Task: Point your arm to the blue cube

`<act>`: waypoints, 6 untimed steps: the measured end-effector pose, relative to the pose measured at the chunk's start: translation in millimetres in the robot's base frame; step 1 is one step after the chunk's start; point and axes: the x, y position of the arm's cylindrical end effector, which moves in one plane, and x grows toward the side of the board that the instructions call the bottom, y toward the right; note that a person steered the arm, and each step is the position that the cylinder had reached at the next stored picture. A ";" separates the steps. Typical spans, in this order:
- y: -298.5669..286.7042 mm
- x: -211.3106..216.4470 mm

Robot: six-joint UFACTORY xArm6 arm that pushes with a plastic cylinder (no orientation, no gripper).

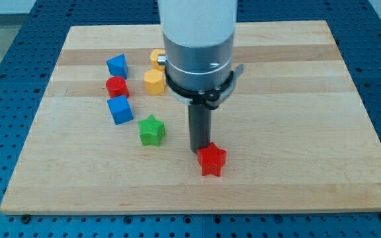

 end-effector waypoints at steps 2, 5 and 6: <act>24.5 1.5; -36.1 -81.3; -78.4 -87.1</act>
